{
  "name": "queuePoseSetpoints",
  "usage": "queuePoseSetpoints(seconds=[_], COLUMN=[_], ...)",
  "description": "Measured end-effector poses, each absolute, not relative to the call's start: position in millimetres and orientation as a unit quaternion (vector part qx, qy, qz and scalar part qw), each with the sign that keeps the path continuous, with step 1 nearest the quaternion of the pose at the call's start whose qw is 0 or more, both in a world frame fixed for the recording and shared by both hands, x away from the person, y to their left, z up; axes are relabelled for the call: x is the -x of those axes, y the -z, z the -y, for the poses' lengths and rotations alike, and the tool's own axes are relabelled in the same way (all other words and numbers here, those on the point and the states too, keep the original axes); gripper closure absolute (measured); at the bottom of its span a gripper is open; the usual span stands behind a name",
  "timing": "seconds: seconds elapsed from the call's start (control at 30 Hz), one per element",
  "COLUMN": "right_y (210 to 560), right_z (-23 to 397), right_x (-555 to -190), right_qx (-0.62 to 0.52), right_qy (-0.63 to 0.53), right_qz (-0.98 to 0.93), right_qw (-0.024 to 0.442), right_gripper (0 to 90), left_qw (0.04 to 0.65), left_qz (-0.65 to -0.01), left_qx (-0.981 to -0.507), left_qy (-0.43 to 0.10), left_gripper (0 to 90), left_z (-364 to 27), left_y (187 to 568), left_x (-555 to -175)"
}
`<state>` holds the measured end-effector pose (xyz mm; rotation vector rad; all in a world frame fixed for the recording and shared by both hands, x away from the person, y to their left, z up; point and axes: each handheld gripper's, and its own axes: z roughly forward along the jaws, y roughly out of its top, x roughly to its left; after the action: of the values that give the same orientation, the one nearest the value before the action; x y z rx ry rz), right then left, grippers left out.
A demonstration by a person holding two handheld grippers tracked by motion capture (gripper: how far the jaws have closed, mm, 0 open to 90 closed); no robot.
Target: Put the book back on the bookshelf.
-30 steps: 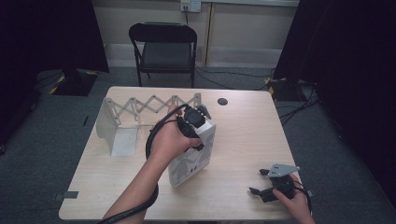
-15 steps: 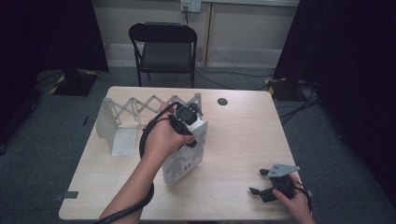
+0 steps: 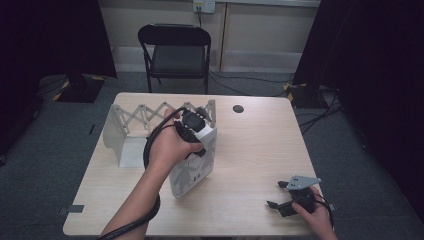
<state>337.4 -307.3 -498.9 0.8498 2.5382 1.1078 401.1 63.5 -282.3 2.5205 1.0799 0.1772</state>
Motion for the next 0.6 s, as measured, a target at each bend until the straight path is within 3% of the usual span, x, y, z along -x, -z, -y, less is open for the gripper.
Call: queuePoseSetpoints(seconds=[0.6], right_y=[498.9], right_z=[307.3], right_x=[-337.3], right_qx=[-0.291], right_qy=[-0.379], right_qz=[-0.870], right_qw=[0.122], right_gripper=[12.5], left_qw=[0.195], left_qz=[-0.411], left_qx=[-0.889], left_qy=[-0.062], left_gripper=[52.6], left_z=[-73.7], left_y=[282.3], left_x=[-406.8])
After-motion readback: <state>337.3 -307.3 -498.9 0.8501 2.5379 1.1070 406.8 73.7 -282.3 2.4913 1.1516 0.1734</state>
